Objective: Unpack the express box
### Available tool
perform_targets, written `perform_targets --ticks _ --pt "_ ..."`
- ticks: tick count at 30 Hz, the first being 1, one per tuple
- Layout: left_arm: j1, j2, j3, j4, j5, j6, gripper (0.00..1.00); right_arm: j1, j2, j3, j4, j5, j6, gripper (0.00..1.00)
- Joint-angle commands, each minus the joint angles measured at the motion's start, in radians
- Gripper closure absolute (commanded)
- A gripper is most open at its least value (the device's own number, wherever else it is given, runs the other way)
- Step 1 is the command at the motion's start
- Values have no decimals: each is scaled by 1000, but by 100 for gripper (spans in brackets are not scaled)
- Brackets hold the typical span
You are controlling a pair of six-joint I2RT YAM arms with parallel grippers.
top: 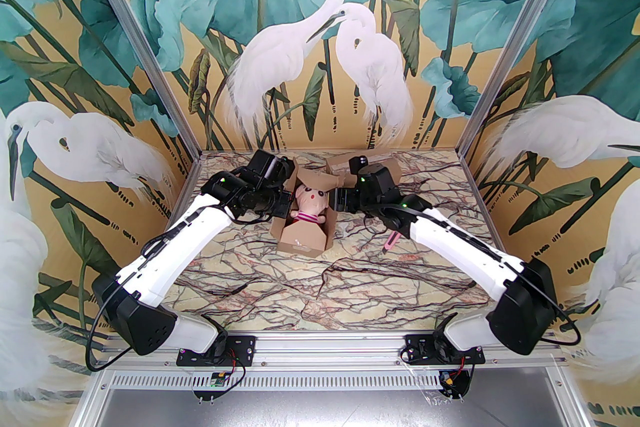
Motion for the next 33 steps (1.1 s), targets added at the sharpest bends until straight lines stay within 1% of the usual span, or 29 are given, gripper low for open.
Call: perform_targets --ticks 1,2,4,7,9,13,16,18,21,25,28,31,32,33 --pt "-7 -9 46 46 -100 89 100 52 -62 63 58 104 -233 21" --pt "-7 -10 48 50 -108 95 100 69 -65 68 69 130 -272 19" --pt "-9 -17 47 66 -125 107 100 94 -59 92 86 185 -360 10" --pt "-15 -29 41 86 -142 122 100 99 -21 132 89 176 -446 4" --pt "-18 -45 31 107 -142 133 100 103 25 168 61 171 -522 0" --pt "-23 -65 21 118 -146 144 100 106 115 214 20 186 -671 1" --pt "-23 -73 16 116 -148 146 100 106 142 178 75 167 -790 1" --pt "-23 -78 11 115 -139 144 100 104 146 141 136 172 -848 1" --pt "-24 -78 7 114 -123 139 100 105 175 138 167 189 -936 1" --pt "-30 -73 -2 114 -105 129 100 106 232 160 225 304 -987 1" --pt "-35 -75 -17 112 -105 124 100 106 259 170 301 381 -985 1" --pt "-36 -78 -33 111 -107 120 100 106 297 221 308 456 -978 1" --pt "-36 -79 -40 111 -110 121 100 103 303 234 308 472 -974 1" --pt "-35 -82 -47 110 -116 122 100 98 300 244 295 462 -965 1"
